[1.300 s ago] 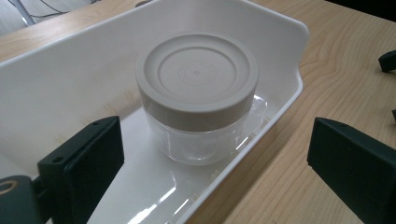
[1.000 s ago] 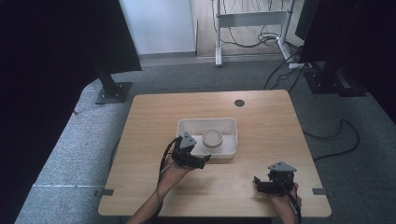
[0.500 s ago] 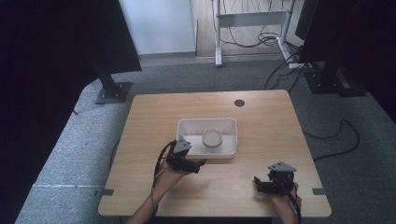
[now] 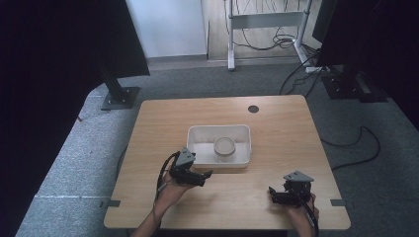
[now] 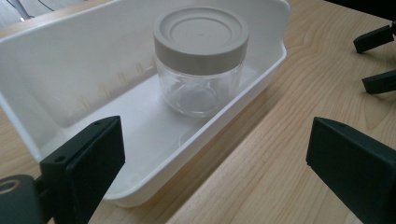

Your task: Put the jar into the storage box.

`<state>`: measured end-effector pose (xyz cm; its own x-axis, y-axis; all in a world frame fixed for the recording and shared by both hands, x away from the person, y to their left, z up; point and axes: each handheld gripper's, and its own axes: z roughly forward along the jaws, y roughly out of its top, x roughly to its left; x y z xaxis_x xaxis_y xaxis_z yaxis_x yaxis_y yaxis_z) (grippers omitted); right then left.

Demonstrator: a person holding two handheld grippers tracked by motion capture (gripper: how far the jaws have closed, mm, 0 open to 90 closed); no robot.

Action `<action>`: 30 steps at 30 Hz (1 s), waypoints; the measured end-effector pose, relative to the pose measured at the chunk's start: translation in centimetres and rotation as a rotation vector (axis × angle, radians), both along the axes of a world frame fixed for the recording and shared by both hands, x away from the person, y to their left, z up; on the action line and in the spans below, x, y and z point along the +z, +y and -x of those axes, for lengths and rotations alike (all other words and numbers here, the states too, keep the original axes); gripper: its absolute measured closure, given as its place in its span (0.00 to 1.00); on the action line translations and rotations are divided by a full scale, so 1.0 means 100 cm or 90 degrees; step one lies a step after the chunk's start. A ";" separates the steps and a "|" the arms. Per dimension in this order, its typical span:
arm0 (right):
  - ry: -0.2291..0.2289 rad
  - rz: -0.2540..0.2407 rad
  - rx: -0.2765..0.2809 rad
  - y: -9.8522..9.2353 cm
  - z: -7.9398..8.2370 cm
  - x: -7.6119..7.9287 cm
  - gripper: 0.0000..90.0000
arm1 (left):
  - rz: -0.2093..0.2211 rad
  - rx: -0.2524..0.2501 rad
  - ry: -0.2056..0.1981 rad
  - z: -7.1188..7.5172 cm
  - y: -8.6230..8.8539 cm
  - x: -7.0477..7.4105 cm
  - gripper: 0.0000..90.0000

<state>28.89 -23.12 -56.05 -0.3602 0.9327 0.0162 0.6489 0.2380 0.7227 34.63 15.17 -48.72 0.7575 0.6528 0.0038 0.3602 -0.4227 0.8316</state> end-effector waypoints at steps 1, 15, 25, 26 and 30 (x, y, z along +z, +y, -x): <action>0.000 0.000 0.000 0.000 0.000 0.000 0.05 | 0.000 0.000 -0.001 0.001 0.001 0.000 0.05; 0.000 0.000 0.000 0.000 0.000 0.000 0.05 | 0.011 0.010 0.004 0.013 0.021 -0.011 0.05; 0.000 0.000 0.000 0.000 0.000 0.000 0.05 | 0.015 0.034 0.028 0.020 0.038 -0.028 0.05; 0.000 0.000 0.000 0.000 0.000 0.000 0.05 | 0.015 0.037 0.032 0.021 0.040 -0.031 0.05; 0.000 0.000 0.000 0.000 0.000 0.000 0.05 | 0.008 0.044 0.035 0.024 0.045 -0.038 0.05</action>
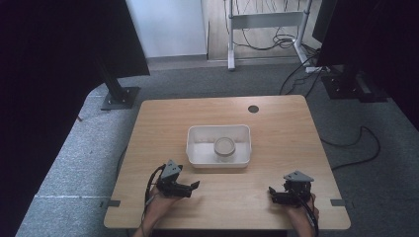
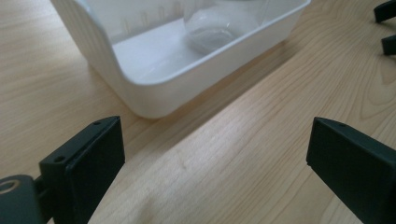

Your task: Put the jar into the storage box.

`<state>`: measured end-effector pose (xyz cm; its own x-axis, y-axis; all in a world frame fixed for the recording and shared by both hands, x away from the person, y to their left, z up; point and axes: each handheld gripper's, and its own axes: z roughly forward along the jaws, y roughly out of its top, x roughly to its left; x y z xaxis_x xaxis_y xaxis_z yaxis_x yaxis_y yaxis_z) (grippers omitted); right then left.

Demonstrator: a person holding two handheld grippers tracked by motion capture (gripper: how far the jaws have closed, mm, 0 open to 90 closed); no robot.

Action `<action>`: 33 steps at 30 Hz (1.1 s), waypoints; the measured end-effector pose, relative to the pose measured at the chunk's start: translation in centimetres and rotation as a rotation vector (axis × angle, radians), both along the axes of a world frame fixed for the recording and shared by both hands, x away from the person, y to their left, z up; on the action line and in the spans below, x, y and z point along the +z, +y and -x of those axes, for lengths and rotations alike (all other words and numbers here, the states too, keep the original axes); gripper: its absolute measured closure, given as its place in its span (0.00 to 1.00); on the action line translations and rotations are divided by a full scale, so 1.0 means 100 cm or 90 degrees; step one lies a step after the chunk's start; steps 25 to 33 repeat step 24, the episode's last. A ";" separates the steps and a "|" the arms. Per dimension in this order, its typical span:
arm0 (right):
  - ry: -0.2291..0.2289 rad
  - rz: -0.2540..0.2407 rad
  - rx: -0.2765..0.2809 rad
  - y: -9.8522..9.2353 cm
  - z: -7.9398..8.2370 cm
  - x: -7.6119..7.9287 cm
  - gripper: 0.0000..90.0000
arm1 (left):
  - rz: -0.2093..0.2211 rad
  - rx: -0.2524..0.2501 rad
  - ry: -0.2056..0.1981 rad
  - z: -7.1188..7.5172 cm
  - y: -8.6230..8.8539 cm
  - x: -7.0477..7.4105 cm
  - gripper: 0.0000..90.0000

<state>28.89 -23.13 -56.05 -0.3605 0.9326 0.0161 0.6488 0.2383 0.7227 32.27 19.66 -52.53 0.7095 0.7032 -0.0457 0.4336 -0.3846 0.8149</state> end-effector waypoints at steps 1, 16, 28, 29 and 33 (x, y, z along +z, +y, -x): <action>0.000 0.000 0.000 0.000 0.000 0.000 0.05 | -0.003 0.000 0.000 0.000 0.001 -0.001 0.05; 0.000 0.000 -0.001 0.000 0.000 0.000 0.05 | -0.047 0.004 0.035 0.013 0.008 -0.025 0.05; -0.001 0.000 -0.001 0.000 0.001 0.000 0.05 | -0.073 0.000 0.040 0.018 0.008 -0.028 0.05; -0.001 0.000 -0.001 0.000 0.001 0.000 0.05 | -0.073 0.000 0.040 0.018 0.008 -0.028 0.05; -0.001 0.000 -0.001 0.000 0.001 0.000 0.05 | -0.073 0.000 0.040 0.018 0.008 -0.028 0.05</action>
